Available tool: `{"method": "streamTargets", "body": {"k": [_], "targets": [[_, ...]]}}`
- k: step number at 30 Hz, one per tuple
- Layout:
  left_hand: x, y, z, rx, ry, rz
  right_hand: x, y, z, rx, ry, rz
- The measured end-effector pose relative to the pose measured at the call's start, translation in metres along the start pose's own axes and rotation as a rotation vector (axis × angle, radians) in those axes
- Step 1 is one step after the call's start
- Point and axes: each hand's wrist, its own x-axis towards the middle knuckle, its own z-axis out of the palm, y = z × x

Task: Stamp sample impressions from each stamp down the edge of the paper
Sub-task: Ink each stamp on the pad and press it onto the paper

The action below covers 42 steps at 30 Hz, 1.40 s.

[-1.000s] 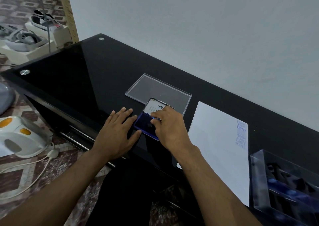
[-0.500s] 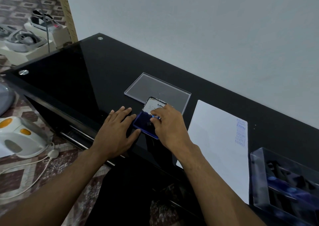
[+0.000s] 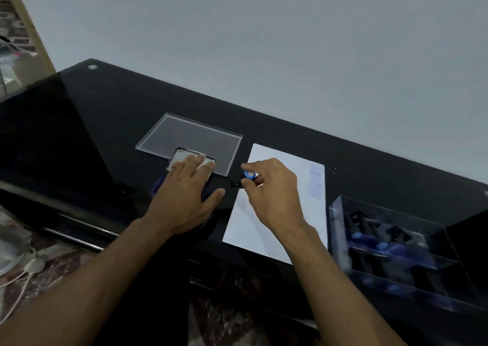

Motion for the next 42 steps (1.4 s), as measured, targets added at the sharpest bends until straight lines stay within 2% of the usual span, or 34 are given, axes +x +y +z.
{"method": "streamTargets", "body": {"k": [5,16,24,32,42], "targets": [[0.016,0.047,0.025,-0.013,-0.089,0.073,-0.014,0.043,-0.032,-0.018,0.073,0.073],[0.042,0.112,0.065,-0.033,-0.134,0.230,-0.014,0.115,-0.086,-0.159,0.200,0.191],[0.067,0.123,0.086,-0.064,-0.218,0.225,0.000,0.141,-0.086,-0.231,0.170,0.181],[0.086,0.120,0.106,-0.030,-0.254,0.240,0.009,0.146,-0.078,-0.258,0.065,0.181],[0.084,0.111,0.119,-0.010,-0.225,0.256,0.015,0.154,-0.067,-0.319,0.005,0.162]]}}
